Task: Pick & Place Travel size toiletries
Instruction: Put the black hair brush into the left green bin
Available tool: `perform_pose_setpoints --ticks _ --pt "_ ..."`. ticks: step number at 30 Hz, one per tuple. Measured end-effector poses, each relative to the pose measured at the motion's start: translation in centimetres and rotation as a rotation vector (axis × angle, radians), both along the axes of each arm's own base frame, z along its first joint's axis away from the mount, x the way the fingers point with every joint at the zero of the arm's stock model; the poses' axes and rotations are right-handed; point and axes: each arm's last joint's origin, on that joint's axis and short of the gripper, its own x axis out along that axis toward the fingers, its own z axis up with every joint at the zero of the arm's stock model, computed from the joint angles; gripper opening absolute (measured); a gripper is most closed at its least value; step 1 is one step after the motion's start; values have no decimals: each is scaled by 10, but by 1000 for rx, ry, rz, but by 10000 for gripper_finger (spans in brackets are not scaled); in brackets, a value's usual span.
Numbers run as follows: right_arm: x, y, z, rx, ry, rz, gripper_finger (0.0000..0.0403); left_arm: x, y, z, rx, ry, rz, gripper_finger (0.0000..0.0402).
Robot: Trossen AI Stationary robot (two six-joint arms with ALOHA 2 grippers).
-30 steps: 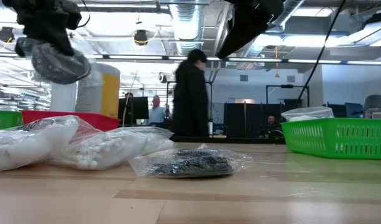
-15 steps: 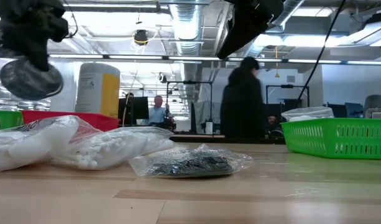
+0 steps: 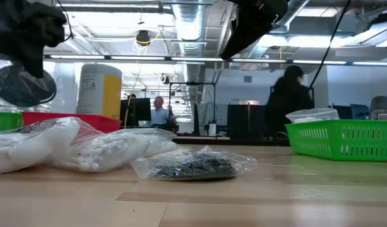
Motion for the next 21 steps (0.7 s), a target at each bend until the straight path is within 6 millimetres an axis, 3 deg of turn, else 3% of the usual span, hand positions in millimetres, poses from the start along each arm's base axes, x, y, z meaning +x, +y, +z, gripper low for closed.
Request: perform_pose_setpoints --ticks 21 --pt "0 0 0 0 0 0 129 10 -1 -11 14 73 74 29"
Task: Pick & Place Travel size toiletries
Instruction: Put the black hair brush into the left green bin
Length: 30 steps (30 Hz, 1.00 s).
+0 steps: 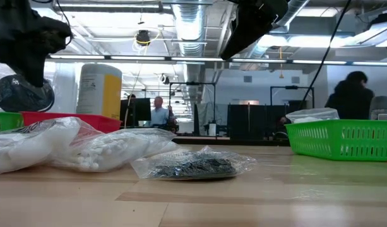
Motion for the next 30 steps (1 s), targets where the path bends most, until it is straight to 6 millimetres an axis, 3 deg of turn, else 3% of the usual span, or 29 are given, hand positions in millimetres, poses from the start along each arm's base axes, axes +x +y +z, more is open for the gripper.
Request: perform_pose_setpoints --ticks 15,30 --pt "0 0 0 0 0 0 129 6 -1 -4 8 43 -4 39" --pt "0 0 0 0 0 0 129 5 -1 -4 13 49 -21 130"
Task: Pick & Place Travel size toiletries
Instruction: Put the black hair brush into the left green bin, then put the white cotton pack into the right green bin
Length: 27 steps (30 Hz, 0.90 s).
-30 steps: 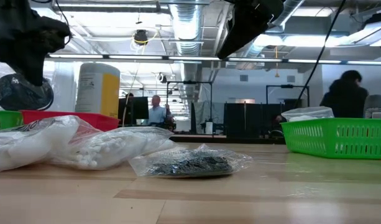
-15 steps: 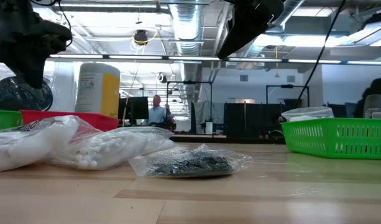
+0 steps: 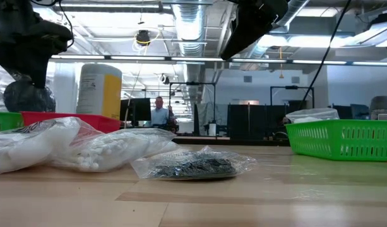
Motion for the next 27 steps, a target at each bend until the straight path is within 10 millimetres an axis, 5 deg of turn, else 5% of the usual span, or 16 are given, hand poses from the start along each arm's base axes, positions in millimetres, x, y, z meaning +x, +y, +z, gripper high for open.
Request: perform_pose_setpoints --ticks 19,27 --pt "0 0 0 15 -4 -17 129 -1 0 0 -1 14 -60 126" --pt "-2 3 -1 16 10 -12 129 11 -2 4 48 -80 -242 126"
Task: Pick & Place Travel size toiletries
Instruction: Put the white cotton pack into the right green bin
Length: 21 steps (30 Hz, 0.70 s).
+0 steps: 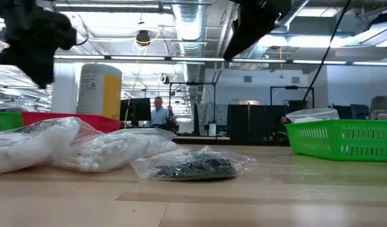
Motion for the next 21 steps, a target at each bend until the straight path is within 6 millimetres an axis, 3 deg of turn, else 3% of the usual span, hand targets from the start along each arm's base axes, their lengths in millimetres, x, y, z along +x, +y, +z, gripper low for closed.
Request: perform_pose_setpoints --ticks 9,21 --pt "3 4 -6 -1 18 7 129 33 -20 5 70 -202 -301 126" --pt "5 4 -7 2 4 6 129 78 -75 -22 46 -255 -580 126"
